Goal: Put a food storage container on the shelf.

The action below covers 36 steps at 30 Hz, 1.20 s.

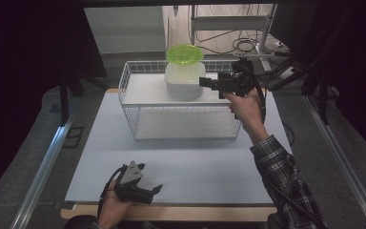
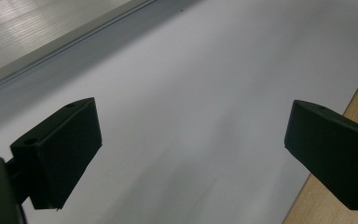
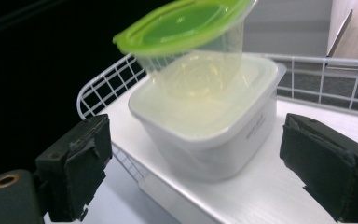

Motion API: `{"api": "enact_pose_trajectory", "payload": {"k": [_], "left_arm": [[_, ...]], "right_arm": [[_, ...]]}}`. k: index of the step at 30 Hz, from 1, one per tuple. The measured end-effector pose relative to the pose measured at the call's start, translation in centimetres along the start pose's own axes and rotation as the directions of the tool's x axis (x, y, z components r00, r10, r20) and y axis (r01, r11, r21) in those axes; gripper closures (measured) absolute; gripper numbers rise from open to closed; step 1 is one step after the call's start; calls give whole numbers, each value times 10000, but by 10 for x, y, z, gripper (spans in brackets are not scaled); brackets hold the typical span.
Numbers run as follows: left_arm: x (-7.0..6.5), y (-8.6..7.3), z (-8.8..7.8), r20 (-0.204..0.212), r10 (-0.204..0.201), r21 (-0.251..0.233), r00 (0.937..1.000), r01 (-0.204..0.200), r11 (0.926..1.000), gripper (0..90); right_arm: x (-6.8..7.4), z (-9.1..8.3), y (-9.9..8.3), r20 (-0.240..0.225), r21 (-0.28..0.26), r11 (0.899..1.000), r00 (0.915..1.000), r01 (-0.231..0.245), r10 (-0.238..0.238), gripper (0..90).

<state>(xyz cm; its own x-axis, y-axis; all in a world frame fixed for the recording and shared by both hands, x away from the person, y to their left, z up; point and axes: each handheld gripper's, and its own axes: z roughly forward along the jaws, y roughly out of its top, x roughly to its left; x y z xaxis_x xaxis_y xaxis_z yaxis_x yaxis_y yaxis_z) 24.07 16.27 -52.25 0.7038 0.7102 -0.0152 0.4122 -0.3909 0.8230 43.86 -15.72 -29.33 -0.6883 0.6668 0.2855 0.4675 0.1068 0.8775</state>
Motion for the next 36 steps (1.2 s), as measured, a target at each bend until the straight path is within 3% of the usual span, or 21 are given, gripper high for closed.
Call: {"api": "enact_pose_trajectory", "payload": {"k": [3, 11, 36], "left_arm": [[0, 0, 0, -2, -6, -1, 10000, 6, 10000, 34], [0, 0, 0, 1, -10, 5, 10000, 10, 10000, 34], [0, 0, 1, -29, 49, 51, 10000, -49, 10000, 33]], "right_arm": [[2, -2, -8, -68, 76, 9999, 9999, 88, -87, 77], [10, -10, -28, 214, 260, 9949, 9949, 977, -982, 57], [20, -17, -94, 510, 655, 9782, 9783, 1972, -2006, 47]]}}
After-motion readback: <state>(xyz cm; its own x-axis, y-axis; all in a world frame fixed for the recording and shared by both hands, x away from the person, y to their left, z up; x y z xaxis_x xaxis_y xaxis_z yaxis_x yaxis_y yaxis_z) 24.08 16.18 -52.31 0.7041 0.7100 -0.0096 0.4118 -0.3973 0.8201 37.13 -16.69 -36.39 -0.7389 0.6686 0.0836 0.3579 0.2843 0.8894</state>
